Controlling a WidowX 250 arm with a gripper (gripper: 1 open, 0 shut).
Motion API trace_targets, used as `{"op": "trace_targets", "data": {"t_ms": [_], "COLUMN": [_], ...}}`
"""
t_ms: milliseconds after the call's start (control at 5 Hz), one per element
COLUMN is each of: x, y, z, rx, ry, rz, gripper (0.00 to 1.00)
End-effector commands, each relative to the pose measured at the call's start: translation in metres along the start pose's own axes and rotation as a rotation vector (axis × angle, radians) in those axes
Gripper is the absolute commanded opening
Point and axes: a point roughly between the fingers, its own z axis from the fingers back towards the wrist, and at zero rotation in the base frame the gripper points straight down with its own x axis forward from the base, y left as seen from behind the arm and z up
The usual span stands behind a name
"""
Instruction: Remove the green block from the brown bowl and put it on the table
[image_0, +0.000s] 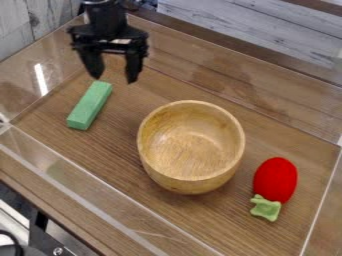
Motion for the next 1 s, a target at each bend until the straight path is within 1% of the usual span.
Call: {"op": "trace_targets", "data": {"t_ms": [0,200,400,600,800], "x": [0.015,0.014,0.013,0.013,0.014], "y": [-0.011,-0.032,-0.064,-0.092,-0.104], "z": [0.032,0.025,0.021,0.022,0.026], "rx": [0.012,0.015,0.002,0.000,0.005], "ry": [-0.087,-0.096,-0.115,-0.143,-0.166], "rz": [0.013,-0.054,-0.151,-0.219,-0.250], "gripper": [1.00,1.00,1.00,1.00,1.00]}}
